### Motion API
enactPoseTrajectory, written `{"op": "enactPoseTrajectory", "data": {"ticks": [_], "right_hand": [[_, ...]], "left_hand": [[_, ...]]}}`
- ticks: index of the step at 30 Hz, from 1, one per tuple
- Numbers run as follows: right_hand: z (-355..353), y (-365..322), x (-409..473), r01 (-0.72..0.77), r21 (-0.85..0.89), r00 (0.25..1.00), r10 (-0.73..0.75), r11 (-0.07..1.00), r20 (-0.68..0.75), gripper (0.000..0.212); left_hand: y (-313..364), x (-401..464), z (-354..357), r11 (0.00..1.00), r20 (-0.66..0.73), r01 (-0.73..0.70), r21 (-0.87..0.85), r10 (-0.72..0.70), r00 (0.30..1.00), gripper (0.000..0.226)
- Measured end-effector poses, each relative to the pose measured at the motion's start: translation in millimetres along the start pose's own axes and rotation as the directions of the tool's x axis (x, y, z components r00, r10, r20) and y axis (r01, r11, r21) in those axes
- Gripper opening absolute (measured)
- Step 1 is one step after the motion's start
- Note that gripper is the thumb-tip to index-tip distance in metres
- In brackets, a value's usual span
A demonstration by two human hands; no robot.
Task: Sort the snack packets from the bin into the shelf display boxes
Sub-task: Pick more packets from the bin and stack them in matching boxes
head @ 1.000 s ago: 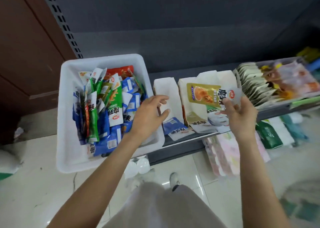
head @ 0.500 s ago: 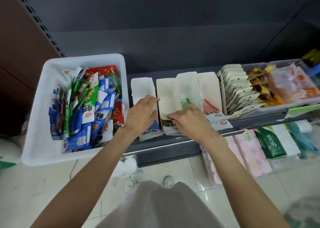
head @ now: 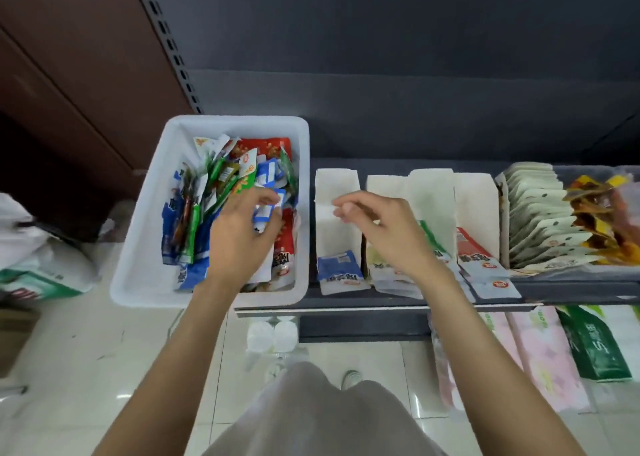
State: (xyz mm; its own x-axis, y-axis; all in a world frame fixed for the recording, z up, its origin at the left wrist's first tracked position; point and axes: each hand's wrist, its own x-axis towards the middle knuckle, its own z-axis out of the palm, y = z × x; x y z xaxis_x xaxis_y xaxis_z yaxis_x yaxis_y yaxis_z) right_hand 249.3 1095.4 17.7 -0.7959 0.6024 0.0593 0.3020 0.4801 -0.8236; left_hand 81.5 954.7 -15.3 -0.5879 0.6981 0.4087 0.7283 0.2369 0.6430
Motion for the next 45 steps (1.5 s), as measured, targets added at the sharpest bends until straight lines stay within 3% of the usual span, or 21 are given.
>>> {"op": "enactPoseTrajectory", "data": {"ticks": [3, 6, 8, 12, 14, 16, 19, 21, 23, 26, 29, 32, 35, 39, 42, 45], "right_hand": [[50.0, -15.1, 40.2, 0.138, -0.151, 0.984, -0.118, 0.979, 0.132, 0.022], [99.9, -17.8, 75.8, 0.299, -0.338, 0.941, -0.217, 0.892, 0.261, 0.036], [123.7, -17.4, 94.9, 0.410, -0.485, 0.907, -0.291, 0.772, 0.305, 0.047], [141.0, -14.5, 116.5, 0.534, -0.578, 0.842, -0.330, 0.617, 0.426, 0.025], [139.2, -14.6, 115.0, 0.580, -0.546, 0.814, -0.402, 0.605, 0.420, 0.017], [131.7, -11.4, 110.0, 0.611, -0.522, 0.783, -0.552, 0.595, 0.287, 0.007], [124.9, -8.9, 104.7, 0.629, -0.536, 0.746, -0.631, 0.562, 0.214, 0.012], [129.6, -11.0, 108.0, 0.651, -0.537, 0.748, -0.574, 0.537, 0.333, 0.026], [138.7, -10.7, 114.4, 0.669, -0.527, 0.742, -0.438, 0.524, 0.507, 0.041], [146.1, -7.9, 125.8, 0.688, -0.540, 0.714, -0.318, 0.485, 0.623, 0.037], [146.9, -7.0, 131.3, 0.716, -0.537, 0.694, -0.376, 0.445, 0.614, 0.021], [142.2, -4.8, 122.2, 0.693, -0.563, 0.718, -0.501, 0.449, 0.483, 0.009], [135.7, 3.8, 103.5, 0.694, -0.551, 0.717, -0.518, 0.464, 0.467, 0.028], [136.6, -3.7, 99.6, 0.639, -0.606, 0.767, -0.339, 0.474, 0.544, 0.050], [134.6, -8.5, 100.5, 0.603, -0.677, 0.798, -0.333, 0.422, 0.502, 0.033], [128.2, -10.4, 87.0, 0.605, -0.732, 0.790, -0.345, 0.312, 0.506, 0.011]], "left_hand": [[-50.7, -4.4, -23.6, 0.976, -0.052, 0.084, 0.201, -0.075, 0.996, 0.020], [-86.4, -5.3, -33.3, 0.928, 0.092, 0.099, 0.359, -0.140, 0.986, 0.042], [-95.6, -8.3, -32.0, 0.897, 0.220, 0.067, 0.436, -0.178, 0.959, 0.062], [-100.4, -10.4, -27.3, 0.854, 0.324, 0.077, 0.514, -0.277, 0.904, 0.077], [-100.9, -11.0, -27.8, 0.882, 0.300, 0.103, 0.461, -0.264, 0.917, 0.072], [-99.3, -12.4, -31.9, 0.952, 0.183, 0.177, 0.249, -0.226, 0.957, 0.059], [-95.3, -16.7, -40.5, 0.965, -0.005, 0.259, 0.050, -0.259, 0.966, 0.036], [-95.4, -20.8, -42.4, 0.953, -0.031, 0.292, 0.083, -0.290, 0.956, 0.033], [-98.6, -26.9, -38.4, 0.933, 0.033, 0.305, 0.193, -0.317, 0.948, 0.039], [-101.9, -34.9, -32.8, 0.917, 0.112, 0.284, 0.281, -0.325, 0.939, 0.048], [-98.6, -34.5, -34.8, 0.916, 0.115, 0.298, 0.269, -0.338, 0.934, 0.047], [-87.0, -33.0, -40.2, 0.917, -0.002, 0.354, 0.186, -0.360, 0.933, 0.038], [-76.3, -37.4, -41.9, 0.908, -0.083, 0.384, 0.166, -0.375, 0.923, 0.034], [-69.1, -38.0, -24.8, 0.888, 0.124, 0.275, 0.368, -0.340, 0.932, 0.052], [-64.5, -28.4, -13.5, 0.872, 0.193, 0.262, 0.414, -0.365, 0.911, 0.051], [-68.0, -23.5, -13.6, 0.889, 0.127, 0.311, 0.336, -0.370, 0.920, 0.038]]}}
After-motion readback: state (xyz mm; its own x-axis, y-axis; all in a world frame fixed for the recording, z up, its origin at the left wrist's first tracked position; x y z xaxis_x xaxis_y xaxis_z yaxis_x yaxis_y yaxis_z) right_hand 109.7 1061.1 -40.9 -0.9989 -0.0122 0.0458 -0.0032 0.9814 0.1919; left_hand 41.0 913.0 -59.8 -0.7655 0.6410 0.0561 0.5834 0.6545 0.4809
